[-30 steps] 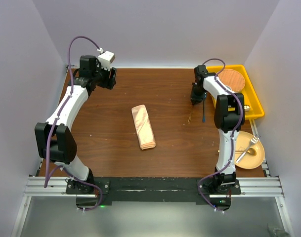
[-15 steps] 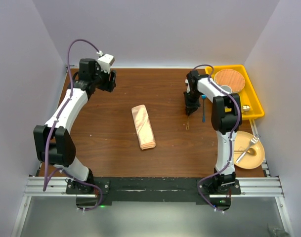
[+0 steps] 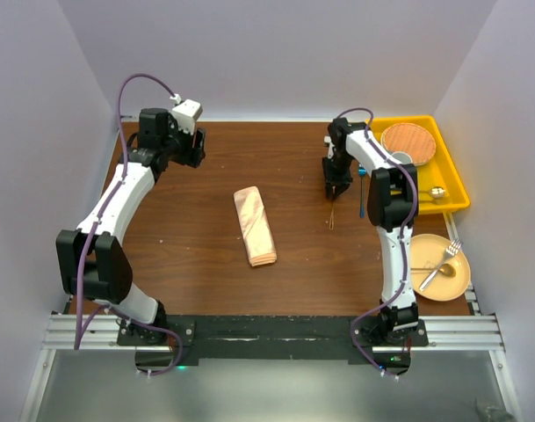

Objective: Fold the napkin into a case and place the utensils inside
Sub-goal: Pick up the spoon from the corner of the board.

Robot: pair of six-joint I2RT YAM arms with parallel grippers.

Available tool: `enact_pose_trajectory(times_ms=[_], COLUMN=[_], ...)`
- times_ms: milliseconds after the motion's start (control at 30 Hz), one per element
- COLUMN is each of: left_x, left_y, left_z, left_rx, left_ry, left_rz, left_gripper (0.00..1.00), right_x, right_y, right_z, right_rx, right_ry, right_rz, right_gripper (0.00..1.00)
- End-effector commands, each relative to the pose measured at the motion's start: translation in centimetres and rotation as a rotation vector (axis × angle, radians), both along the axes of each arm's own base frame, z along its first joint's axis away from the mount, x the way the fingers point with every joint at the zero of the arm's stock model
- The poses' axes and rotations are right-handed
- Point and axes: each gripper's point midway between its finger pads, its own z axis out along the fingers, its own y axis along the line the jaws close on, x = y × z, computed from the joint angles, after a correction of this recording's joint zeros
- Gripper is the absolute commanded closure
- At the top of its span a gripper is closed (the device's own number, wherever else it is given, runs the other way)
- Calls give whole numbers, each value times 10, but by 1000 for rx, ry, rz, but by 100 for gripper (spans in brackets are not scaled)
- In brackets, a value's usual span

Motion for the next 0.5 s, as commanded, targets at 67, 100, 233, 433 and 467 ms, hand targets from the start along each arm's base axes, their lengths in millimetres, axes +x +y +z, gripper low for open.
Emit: enact_pose_trajectory(times_ms=[67,100,233,433,467], left_x=[1,1,0,0,0], left_y=[2,2,2,2,2], left_z=[24,23,21,18,17], left_rx=[-12,-13,-15,-10,-8], left_ry=[-77,-75,-69,-63,-61], left_rz=[-1,0,-1,-3,-5], left_gripper=[36,36,36,36,36], right_x=[21,23,32,52,50], right_y=[-11,-12,-9,-6,2], right_z=[-28,-28,-30,-28,-25], right_rx=[-55,-54,-44,-14,33], right_ry=[-44,-48,-61,-102,-97], right_rz=[24,21,15,-2,6], right_gripper=[68,69,71,89,92])
